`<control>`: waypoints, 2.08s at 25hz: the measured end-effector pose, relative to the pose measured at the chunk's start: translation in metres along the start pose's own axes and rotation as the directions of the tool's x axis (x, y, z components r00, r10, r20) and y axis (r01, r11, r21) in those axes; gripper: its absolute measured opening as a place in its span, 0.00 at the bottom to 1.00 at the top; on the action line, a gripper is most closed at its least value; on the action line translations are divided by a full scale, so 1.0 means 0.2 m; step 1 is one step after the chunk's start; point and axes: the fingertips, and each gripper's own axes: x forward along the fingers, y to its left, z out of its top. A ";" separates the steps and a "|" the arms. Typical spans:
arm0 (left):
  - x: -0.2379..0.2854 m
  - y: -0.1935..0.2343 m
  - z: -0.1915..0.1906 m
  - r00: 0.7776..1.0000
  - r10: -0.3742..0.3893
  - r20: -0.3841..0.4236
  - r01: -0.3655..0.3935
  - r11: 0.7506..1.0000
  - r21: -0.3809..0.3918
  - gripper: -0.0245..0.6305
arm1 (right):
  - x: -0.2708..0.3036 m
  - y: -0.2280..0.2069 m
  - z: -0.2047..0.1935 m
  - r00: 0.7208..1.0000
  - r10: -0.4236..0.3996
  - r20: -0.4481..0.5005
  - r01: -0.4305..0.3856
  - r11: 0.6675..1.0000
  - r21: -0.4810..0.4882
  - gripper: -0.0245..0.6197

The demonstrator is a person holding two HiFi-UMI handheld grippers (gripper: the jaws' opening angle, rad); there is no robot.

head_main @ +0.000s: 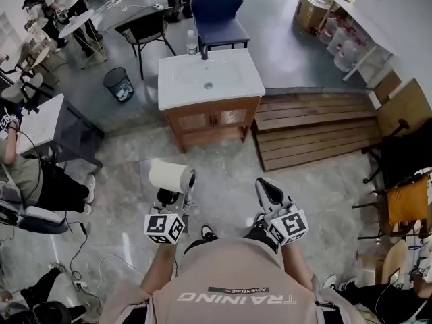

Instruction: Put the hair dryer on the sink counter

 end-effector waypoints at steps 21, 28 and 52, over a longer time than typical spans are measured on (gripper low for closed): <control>0.52 -1.10 -0.13 0.992 0.120 -0.034 -0.121 0.992 -0.047 0.37 | -0.60 -1.07 -0.10 0.985 0.170 -0.005 -0.170 0.984 0.058 0.05; 0.51 -1.11 -0.14 0.986 0.158 -0.060 -0.161 0.986 -0.041 0.37 | -0.59 -1.15 -0.11 0.984 0.179 0.007 -0.179 0.979 0.093 0.05; 0.78 -0.70 -0.11 0.999 0.010 -0.047 -0.011 1.000 -0.012 0.37 | -0.10 -1.03 -0.01 0.991 0.126 -0.041 -0.126 0.992 0.013 0.05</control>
